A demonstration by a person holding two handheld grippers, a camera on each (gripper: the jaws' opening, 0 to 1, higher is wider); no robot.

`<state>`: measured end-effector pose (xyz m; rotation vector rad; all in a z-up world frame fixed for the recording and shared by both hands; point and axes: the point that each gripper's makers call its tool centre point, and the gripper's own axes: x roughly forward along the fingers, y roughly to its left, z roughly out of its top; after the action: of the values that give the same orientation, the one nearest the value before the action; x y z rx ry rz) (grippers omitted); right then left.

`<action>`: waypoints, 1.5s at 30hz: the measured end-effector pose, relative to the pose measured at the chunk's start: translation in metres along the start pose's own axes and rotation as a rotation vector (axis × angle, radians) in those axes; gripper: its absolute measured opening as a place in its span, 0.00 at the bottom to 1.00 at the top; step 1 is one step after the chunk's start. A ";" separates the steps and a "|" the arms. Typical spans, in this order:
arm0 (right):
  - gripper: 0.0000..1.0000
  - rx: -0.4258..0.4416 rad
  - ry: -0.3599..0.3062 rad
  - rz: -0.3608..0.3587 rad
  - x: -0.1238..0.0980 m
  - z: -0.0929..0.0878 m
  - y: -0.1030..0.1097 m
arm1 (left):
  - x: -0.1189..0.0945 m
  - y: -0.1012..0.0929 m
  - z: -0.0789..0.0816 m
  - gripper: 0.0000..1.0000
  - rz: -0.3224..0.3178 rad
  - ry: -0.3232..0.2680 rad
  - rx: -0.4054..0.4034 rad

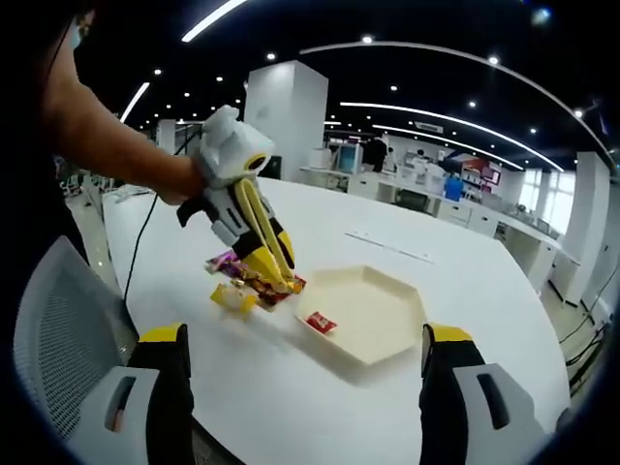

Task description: Place the target food into the container with the food tongs after gripping and lifting it, then release it inside without dropping or visibly crushing the food.

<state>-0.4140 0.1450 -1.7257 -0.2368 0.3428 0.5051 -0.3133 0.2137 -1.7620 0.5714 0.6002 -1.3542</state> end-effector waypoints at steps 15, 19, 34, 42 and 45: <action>0.97 0.005 -0.004 -0.042 -0.002 0.000 -0.008 | 0.034 0.045 0.060 0.17 -0.010 -0.006 0.027; 0.96 0.008 -0.007 -0.051 -0.003 0.001 -0.010 | 0.048 0.049 0.073 0.18 -0.011 -0.001 0.032; 0.96 0.004 0.002 -0.043 -0.002 -0.001 -0.009 | 0.029 0.054 0.092 0.24 0.014 -0.060 0.108; 0.96 0.004 0.012 -0.039 -0.001 -0.003 -0.008 | 0.003 0.055 0.073 0.25 0.043 -0.068 0.043; 0.97 0.005 0.013 -0.038 -0.001 -0.003 -0.008 | -0.009 0.051 0.058 0.25 0.059 -0.067 0.039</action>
<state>-0.4117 0.1373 -1.7269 -0.2417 0.3518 0.4649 -0.2604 0.1867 -1.7117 0.5693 0.5000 -1.3269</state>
